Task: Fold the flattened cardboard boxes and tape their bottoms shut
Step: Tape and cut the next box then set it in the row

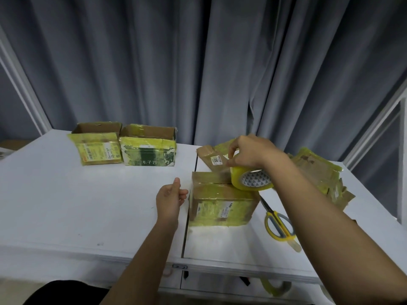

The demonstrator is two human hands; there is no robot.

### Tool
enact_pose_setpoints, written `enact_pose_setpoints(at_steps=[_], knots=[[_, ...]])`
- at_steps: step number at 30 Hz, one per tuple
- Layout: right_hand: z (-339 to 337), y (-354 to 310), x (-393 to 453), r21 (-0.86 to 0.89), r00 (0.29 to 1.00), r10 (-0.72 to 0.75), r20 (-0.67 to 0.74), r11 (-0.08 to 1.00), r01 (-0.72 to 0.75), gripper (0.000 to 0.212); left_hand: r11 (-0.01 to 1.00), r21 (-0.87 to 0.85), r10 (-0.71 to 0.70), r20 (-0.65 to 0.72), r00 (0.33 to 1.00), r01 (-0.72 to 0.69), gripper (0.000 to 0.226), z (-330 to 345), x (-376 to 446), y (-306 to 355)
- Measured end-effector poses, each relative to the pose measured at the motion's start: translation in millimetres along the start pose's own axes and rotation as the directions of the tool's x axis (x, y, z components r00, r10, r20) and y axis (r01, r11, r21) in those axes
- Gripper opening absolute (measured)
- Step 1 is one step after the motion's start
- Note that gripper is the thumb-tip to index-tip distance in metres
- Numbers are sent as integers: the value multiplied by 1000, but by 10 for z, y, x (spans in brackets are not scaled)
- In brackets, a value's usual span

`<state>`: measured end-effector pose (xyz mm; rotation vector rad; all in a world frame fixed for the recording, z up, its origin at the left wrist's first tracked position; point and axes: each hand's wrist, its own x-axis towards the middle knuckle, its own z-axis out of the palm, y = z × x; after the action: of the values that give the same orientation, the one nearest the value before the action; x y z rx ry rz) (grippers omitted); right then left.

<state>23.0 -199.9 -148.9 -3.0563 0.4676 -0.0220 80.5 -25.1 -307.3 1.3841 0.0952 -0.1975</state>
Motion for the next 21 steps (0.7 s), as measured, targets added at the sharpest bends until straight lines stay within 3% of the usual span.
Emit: enact_pose_setpoints(at_steps=[10,21], knots=[[-10,-14,5,2,1000,10,2,1000,-10,25,997,11,-75,26,997,75,32,25,142,-74],[17,-4,28,-1,1000,-5,-19,1000,5,27,992,129,-8,78,997,-2,29,143,157,-326]])
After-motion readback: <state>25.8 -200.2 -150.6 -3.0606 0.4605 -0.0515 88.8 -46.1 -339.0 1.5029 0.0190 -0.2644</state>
